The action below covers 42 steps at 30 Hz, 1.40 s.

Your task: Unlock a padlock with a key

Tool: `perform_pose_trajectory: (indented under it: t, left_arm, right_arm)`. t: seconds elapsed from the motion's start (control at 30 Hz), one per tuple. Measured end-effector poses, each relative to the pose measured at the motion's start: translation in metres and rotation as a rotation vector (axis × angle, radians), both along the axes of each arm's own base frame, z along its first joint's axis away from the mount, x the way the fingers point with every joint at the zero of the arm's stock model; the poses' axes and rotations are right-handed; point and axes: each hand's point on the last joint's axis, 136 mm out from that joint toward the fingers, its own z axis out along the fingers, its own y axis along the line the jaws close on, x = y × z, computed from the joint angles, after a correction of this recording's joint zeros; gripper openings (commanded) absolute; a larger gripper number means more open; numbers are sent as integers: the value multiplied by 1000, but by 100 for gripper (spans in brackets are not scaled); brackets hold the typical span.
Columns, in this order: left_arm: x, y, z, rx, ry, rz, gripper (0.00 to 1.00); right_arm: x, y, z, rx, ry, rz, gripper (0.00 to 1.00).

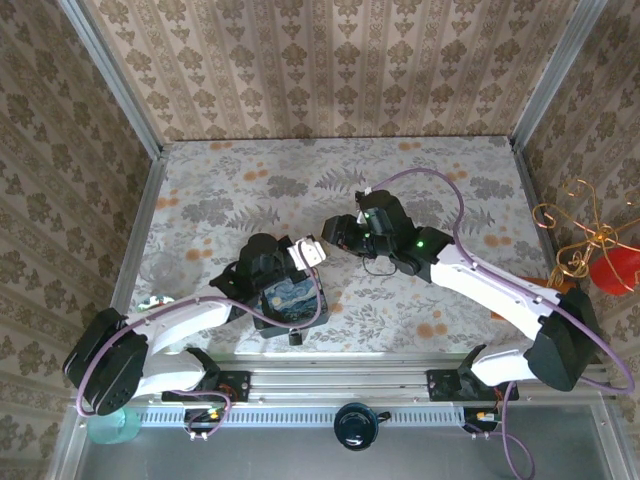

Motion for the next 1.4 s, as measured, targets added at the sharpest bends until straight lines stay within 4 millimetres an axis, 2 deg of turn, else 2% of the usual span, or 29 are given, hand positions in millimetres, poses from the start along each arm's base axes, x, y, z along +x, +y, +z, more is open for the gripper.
perform_pose_trajectory:
  t: [0.37,0.57,1.2,1.3,1.37,1.4]
  left_arm:
    - [0,0,0,10,-15,-4,0]
    - [0,0,0,13,-18,-5,0]
    - [0,0,0,13,-26,-1,1]
    - [0,1,-1,13,-25,6,20]
    - [0,3,0,-3,-11,20,37]
    - [-1,4,2,-21,2,30,42]
  right_arm:
    - [-4,1,-10,-4,58,-18,36]
    - [-1,4,-30,-35,96,-19,34]
    - [1,5,-31,-30,95,-26,2]
    - [2,5,-32,-29,79,-19,0]
    - [2,5,-33,-33,60,-9,0]
    - [2,5,-34,-34,51,-4,0]
